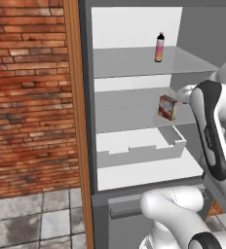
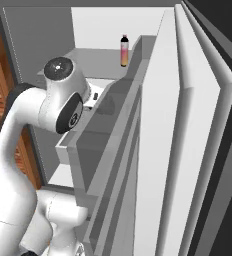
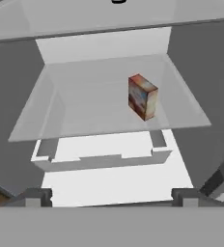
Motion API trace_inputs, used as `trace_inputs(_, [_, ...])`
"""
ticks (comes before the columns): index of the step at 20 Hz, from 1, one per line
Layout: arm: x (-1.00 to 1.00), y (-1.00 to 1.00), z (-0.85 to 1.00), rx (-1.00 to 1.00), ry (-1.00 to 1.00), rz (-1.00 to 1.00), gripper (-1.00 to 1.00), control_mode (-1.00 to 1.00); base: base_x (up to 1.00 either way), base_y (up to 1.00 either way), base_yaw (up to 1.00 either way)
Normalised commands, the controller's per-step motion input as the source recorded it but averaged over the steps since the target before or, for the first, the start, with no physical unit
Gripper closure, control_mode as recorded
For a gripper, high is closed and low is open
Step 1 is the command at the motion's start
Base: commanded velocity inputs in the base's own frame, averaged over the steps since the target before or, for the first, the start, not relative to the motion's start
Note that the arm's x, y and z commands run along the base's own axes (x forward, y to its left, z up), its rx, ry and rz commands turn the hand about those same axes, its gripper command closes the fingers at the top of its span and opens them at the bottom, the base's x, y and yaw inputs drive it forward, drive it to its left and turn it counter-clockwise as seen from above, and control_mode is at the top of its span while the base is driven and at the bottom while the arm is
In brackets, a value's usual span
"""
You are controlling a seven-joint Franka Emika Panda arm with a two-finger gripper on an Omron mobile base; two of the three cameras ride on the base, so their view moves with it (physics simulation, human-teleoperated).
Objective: Place the ketchup and mustard from the counter to the top shelf of the fridge. If the existing items in the fridge are on the top shelf, move them to other shelves.
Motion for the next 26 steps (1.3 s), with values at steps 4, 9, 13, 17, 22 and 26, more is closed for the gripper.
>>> trace_inputs(4, [-0.21,-0.09,0.86,0.00,-0.44,-0.15,-1.00,-1.00,0.00,0.00,0.00])
trace_inputs(9, [-0.01,0.00,0.91,0.00,-0.37,-0.13,-1.00,-1.00,0.00,0.00,0.00])
trace_inputs(13, [0.19,0.00,0.66,0.00,-0.12,-0.07,-1.00,-1.00,0.00,0.00,0.00])
trace_inputs(17, [0.36,0.00,0.22,-0.01,0.00,-0.03,-1.00,-1.00,0.00,0.00,0.00])
trace_inputs(22, [0.38,0.00,0.00,-0.01,0.03,0.00,-1.00,-1.00,0.00,0.00,0.00])
trace_inputs(26, [0.38,0.06,0.00,0.00,0.11,0.00,-1.00,-1.00,0.00,0.00,0.00])
